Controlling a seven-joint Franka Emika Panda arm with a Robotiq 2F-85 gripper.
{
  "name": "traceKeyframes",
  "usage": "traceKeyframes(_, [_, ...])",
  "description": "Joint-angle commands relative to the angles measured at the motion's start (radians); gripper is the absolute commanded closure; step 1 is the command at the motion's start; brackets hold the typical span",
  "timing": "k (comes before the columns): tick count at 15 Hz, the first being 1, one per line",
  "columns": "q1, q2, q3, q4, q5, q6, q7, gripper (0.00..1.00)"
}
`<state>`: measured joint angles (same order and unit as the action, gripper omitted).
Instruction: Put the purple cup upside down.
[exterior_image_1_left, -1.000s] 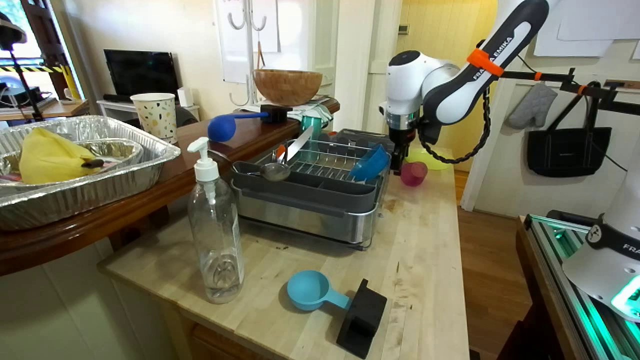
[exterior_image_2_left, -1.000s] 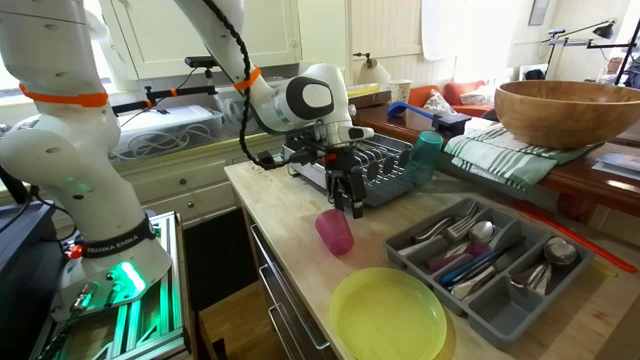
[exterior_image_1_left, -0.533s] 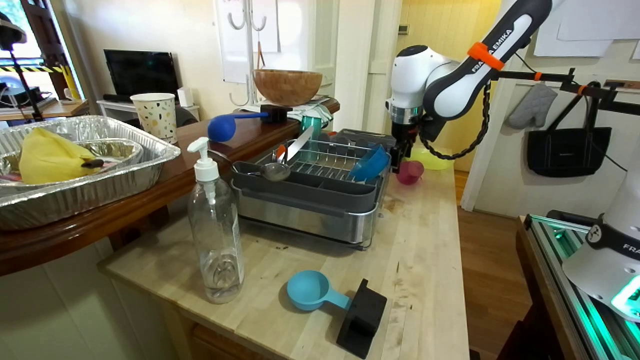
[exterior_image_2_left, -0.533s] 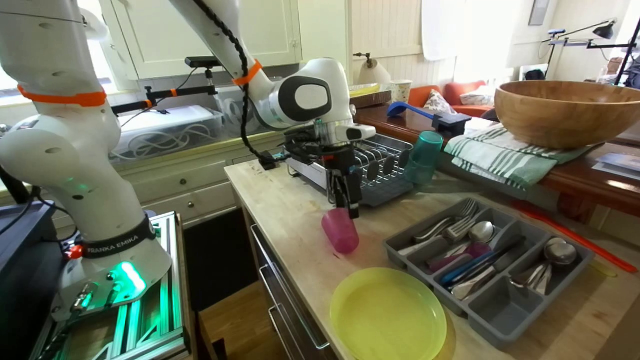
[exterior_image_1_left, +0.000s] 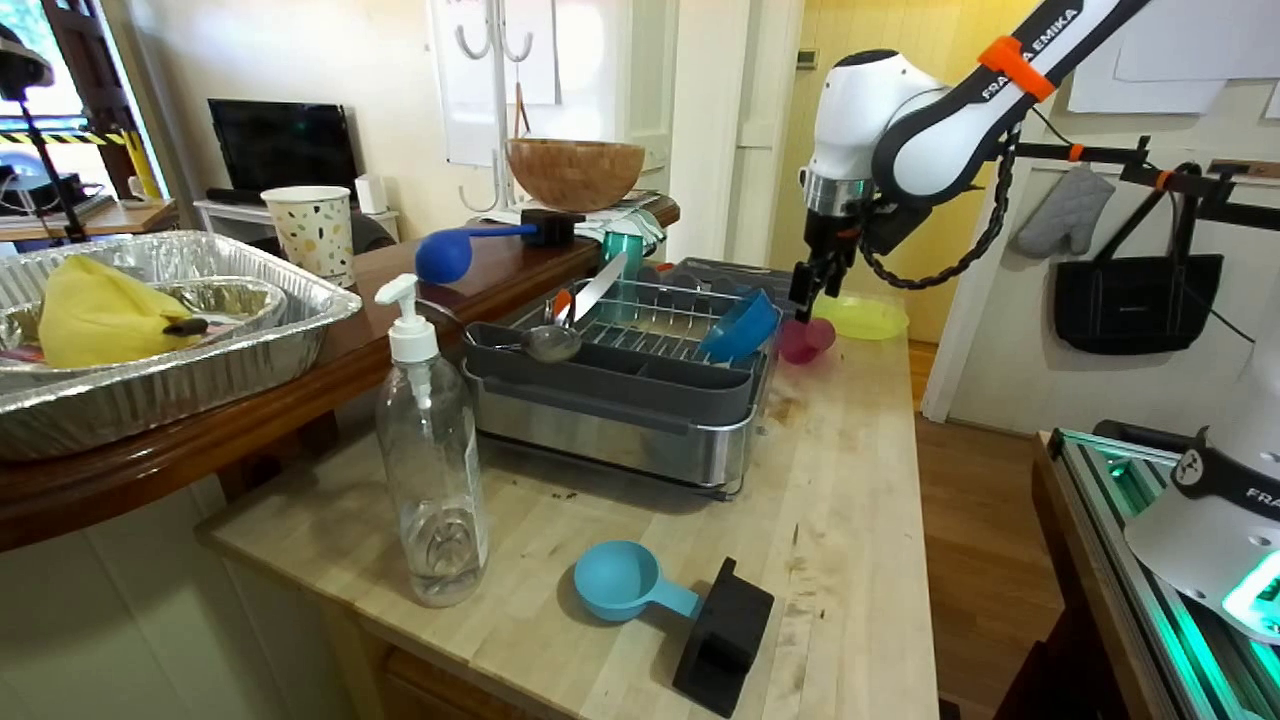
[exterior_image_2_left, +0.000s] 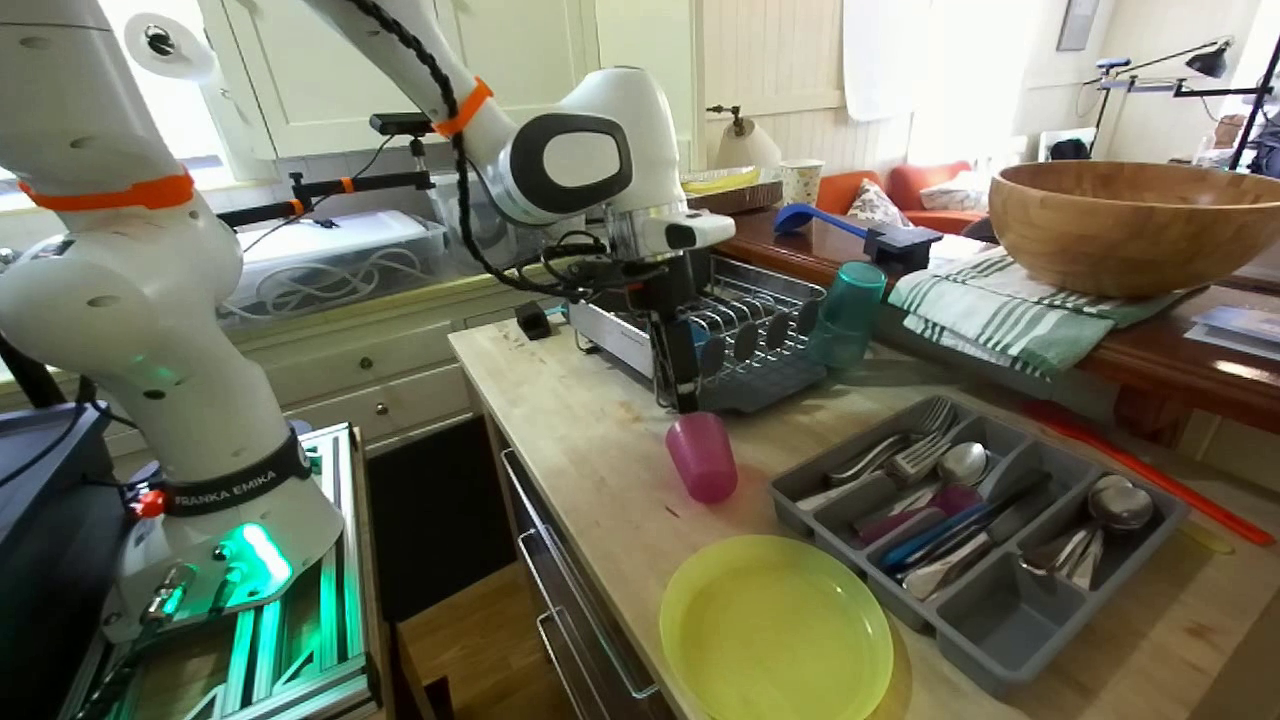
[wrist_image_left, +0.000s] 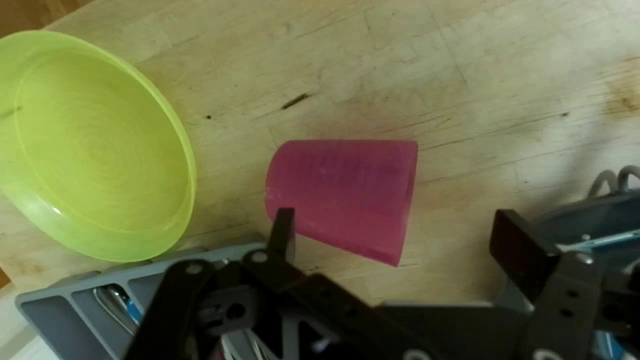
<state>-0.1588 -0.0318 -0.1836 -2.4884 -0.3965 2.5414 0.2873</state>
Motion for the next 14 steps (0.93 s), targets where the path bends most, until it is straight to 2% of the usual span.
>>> traceKeyframes(1, [-0.039,-0.088,-0.016,-0.056,0.086,0.002,0.043,0.0])
traceKeyframes(8, [-0.124,-0.042,-0.042,-0.002,0.163,0.099,0.213,0.0])
traceKeyframes(14, [-0.13,0.044,-0.053,0.056,0.324,0.205,0.35,0.0])
